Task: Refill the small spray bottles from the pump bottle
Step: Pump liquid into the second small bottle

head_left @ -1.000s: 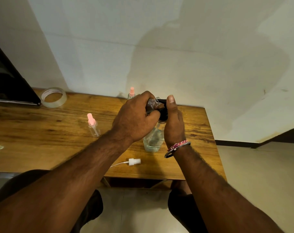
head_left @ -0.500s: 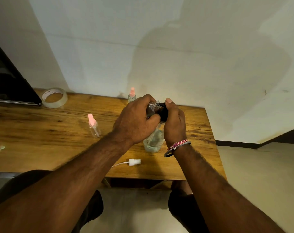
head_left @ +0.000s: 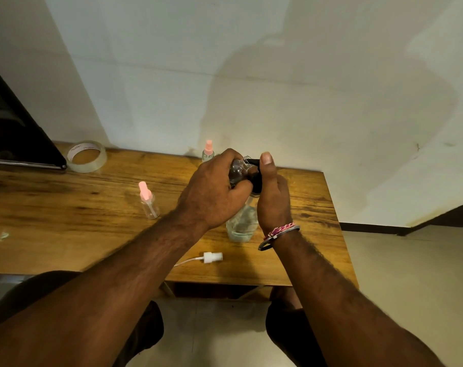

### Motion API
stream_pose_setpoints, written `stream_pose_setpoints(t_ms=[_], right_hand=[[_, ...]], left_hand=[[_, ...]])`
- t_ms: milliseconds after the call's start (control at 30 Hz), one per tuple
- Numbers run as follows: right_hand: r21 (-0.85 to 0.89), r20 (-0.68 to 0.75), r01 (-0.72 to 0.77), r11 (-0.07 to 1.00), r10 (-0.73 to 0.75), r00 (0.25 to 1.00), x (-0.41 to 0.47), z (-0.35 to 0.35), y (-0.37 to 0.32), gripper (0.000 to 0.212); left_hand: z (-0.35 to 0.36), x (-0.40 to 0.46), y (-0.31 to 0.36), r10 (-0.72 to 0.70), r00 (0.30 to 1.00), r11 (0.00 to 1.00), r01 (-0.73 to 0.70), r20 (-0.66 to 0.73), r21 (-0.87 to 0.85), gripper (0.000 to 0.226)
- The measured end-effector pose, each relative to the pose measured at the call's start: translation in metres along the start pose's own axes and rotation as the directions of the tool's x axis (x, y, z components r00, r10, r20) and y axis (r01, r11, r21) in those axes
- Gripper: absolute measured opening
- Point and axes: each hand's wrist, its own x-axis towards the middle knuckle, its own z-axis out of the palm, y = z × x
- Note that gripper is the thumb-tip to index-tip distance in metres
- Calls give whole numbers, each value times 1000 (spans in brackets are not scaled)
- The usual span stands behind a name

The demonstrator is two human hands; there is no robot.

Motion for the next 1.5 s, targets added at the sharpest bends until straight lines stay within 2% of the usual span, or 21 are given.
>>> stream_pose_setpoints(t_ms=[167,500,700,1133,1333,1500], right_hand=[[-20,-13,-14,1000,14,1000,0,2,-1,73],[9,-42,-23,1000,23,999,2,0,-3,43],[-7,-51,-23,1000,23,998,3,-1,-1,48],[16,38,-3,1000,3,999,-2,-1,-4,65],[6,11,-36,999,36,999,1,-1,-3,51],[4,-26,-14,1000,14,1000,3,0,-1,48]], left_hand=[[-1,-1,1,-3,1000,1000,3,3,6,33],[0,-2,1,-10,1000,999,8,23,46,39],[0,-3,1,-6,1000,999,6,20,45,35],[-1,0,1,2,1000,999,-2,-22,34,23],[0,0,0,12,1000,999,-11,-19,30,25],[2,0,-2,0,1000,999,0,1,42,29]])
